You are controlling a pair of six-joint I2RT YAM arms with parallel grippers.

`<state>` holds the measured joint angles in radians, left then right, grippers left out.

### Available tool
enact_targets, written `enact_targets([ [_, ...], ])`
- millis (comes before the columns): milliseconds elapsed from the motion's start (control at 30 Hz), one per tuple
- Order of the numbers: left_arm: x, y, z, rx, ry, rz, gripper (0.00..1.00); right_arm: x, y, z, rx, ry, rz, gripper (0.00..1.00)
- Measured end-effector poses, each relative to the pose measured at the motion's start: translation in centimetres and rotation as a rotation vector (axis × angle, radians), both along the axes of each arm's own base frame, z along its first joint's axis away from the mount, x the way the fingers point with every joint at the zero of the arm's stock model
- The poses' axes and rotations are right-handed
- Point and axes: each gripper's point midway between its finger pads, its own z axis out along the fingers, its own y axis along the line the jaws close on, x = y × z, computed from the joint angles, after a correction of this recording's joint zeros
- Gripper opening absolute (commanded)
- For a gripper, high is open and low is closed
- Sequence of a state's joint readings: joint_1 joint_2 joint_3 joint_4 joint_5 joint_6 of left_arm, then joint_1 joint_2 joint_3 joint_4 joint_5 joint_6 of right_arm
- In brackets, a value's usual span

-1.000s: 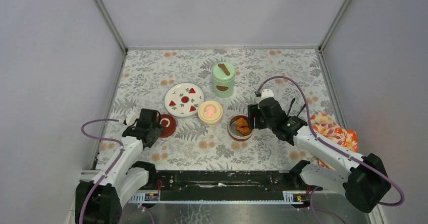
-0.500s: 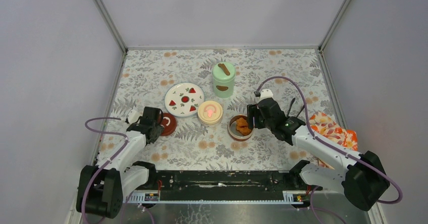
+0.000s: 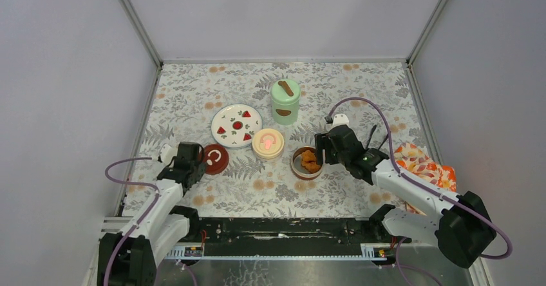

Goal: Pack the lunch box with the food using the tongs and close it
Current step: Move the packing box to the center of the board.

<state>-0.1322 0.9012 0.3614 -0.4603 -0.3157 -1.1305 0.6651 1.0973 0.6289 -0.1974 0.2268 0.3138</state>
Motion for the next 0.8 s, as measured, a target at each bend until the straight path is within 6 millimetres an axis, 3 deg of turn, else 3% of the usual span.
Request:
enact_targets([
  [367, -0.1, -1.5, 3.3, -0.099, -0.147, -0.038, 0.00, 0.9, -2.3, -0.3, 0.148, 0.082, -0.099, 0.77],
  [567, 0.2, -3.1, 4.9, -0.162, -0.183, -0.114, 0.00, 0.1, -1.5, -0.7, 0.202, 0.135, -0.066, 0.79],
  [733, 1.4, -4.7, 8.1, -0.199, -0.234, -0.213, 0.00, -0.1, -1.1, -1.0, 0.216, 0.160, -0.059, 0.79],
  [767, 1.6, -5.0, 8.6, -0.204, -0.241, -0.231, 0.05, -0.2, -1.1, -1.2, 0.215, 0.166, -0.059, 0.79],
  [800, 1.7, -5.2, 8.9, -0.207, -0.247, -0.243, 0.17, -0.2, -1.1, -1.4, 0.212, 0.173, -0.058, 0.80],
])
